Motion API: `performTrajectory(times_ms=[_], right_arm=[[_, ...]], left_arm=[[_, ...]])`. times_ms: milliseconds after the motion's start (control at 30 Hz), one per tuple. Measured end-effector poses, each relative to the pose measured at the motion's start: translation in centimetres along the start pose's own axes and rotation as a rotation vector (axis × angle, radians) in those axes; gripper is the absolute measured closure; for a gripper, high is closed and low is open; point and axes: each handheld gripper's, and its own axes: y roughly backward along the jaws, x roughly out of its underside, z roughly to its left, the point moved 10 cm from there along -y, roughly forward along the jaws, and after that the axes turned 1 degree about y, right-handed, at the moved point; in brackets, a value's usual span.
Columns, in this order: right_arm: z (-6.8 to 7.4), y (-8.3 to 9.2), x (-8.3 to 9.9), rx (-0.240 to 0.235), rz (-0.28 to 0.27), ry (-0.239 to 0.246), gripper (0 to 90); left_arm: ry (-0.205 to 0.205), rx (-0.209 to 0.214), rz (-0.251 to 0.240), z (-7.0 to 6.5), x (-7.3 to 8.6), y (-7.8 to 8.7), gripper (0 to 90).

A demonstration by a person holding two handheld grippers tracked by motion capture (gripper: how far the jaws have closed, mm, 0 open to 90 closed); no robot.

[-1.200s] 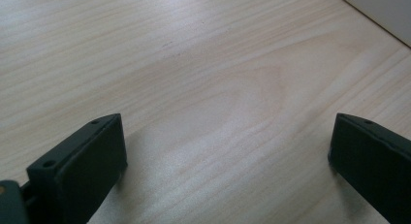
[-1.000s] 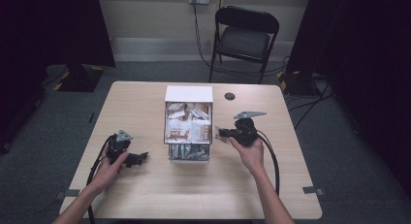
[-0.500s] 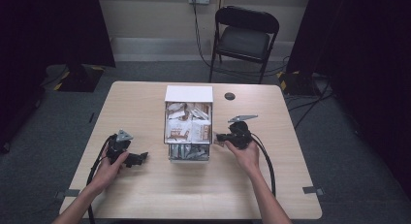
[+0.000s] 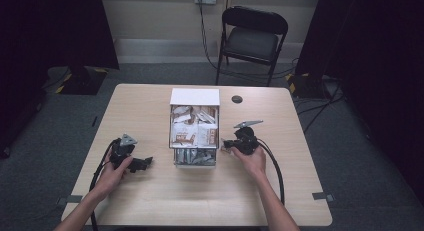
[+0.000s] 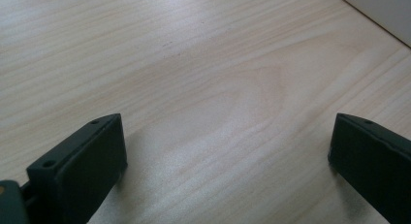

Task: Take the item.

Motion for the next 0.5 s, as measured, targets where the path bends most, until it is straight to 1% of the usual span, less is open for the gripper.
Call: performTrajectory(times_ms=[167,233,267,300,367,500], right_arm=[[-0.41,-0.25,0.26,0.008,0.004,-0.002,90.0],[-0.49,-0.3,0.38,0.01,0.008,-0.01,90.0],[-0.67,-0.43,0.52,0.019,0.012,0.008,87.0],[-0.86,-0.49,0.6,0.032,0.014,0.007,86.0],[-0.95,-0.54,0.68,0.029,0.015,-0.003,85.8],[-1.19,-0.54,0.75,0.024,0.011,-0.005,82.9]], left_arm=[[0.0,0.0,0.0,0.0,0.0,0.0,0.0],[-0.001,0.0,0.0,0.0,0.0,0.0,0.0],[0.0,0.0,0.0,0.0,0.0,0.0,0.0],[0.0,0.0,0.0,0.0,0.0,0.0,0.0],[-0.001,-0.001,0.001,0.02,0.01,0.01,0.0],[0.0,0.0,0.0,0.0,0.0,0.0,0.0]])
